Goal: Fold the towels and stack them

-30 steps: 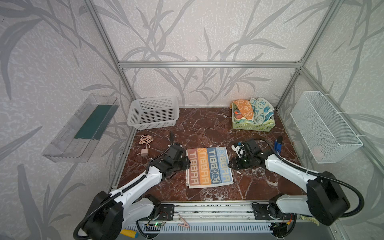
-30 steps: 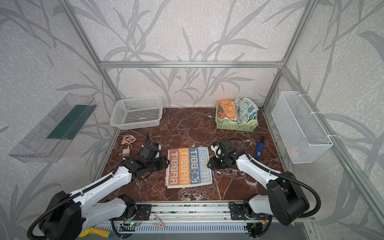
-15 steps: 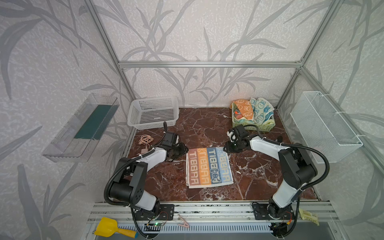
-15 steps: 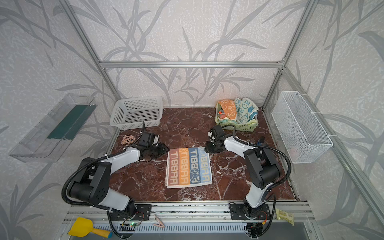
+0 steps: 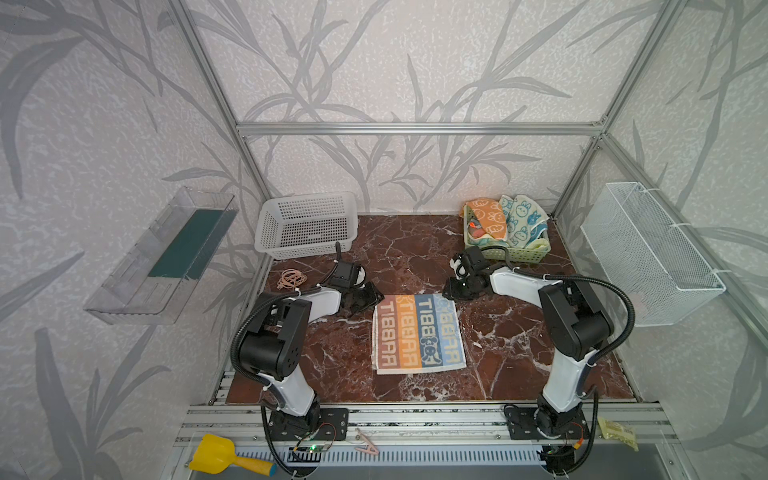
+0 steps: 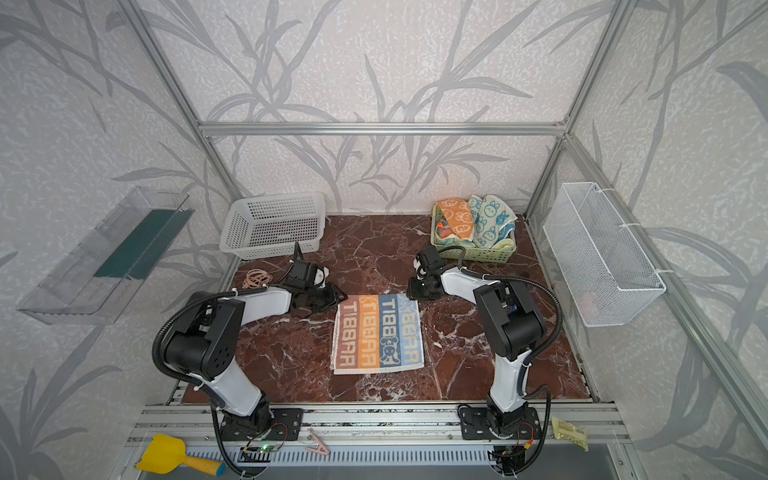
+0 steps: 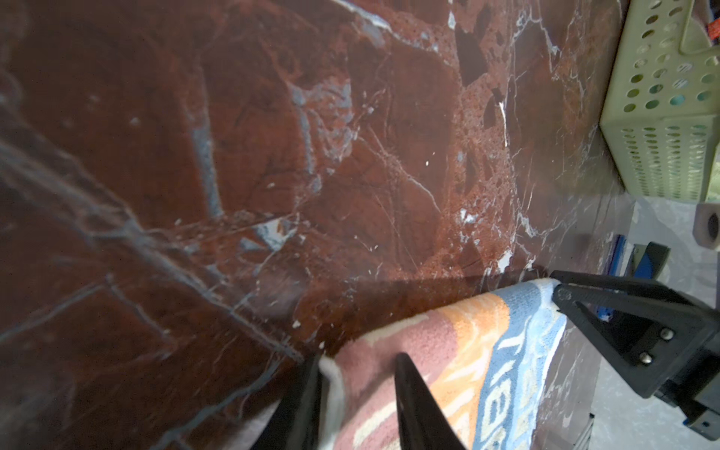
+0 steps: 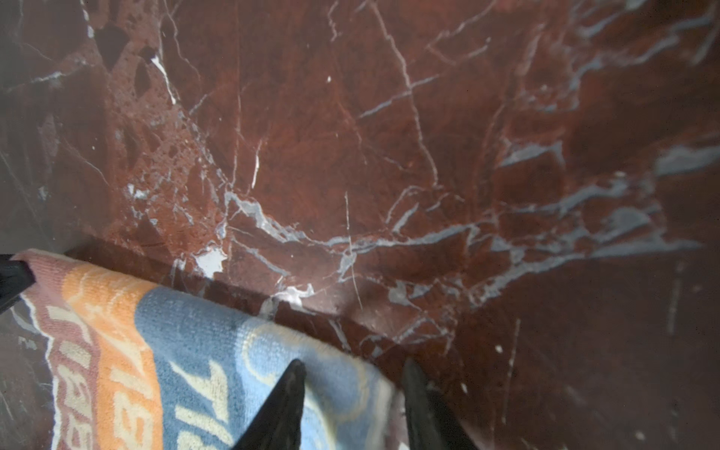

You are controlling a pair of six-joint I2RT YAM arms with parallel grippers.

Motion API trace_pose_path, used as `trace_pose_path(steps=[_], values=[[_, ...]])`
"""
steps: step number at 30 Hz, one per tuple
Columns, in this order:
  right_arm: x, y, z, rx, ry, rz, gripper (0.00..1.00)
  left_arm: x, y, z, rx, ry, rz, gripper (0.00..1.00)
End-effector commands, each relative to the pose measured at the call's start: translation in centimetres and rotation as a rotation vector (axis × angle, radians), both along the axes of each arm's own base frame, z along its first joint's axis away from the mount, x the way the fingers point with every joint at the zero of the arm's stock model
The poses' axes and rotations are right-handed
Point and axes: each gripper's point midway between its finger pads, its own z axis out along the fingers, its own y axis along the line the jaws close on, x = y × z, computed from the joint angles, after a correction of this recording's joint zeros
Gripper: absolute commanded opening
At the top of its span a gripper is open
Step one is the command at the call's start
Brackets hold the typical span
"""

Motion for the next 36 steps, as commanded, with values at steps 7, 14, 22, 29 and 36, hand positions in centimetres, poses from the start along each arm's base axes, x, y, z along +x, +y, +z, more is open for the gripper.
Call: trace_pose_path(steps=[7, 14, 22, 29, 36], values=[[1.0, 0.9, -0.4, 0.045, 0.011, 0.005, 0.23, 1.2, -0.1, 1.3, 0.004, -0.073, -0.030, 0.00], [1.4, 0.5, 1.2, 0.055, -0.034, 0.002, 0.00, 1.5, 0.8, 2.7, 0.012, -0.115, -0.029, 0.00], [1.6, 0.0, 3.1, 0.055, -0.079, 0.014, 0.00, 1.9, 1.5, 3.9, -0.024, -0.132, -0.018, 0.00], [1.6, -0.1, 4.2, 0.056, -0.106, 0.020, 0.00, 2.3, 2.3, 4.7, -0.032, -0.158, -0.010, 0.00], [1.9, -0.6, 7.8, 0.040, -0.209, 0.040, 0.00, 2.7, 2.9, 7.6, -0.032, -0.265, -0.028, 0.00]])
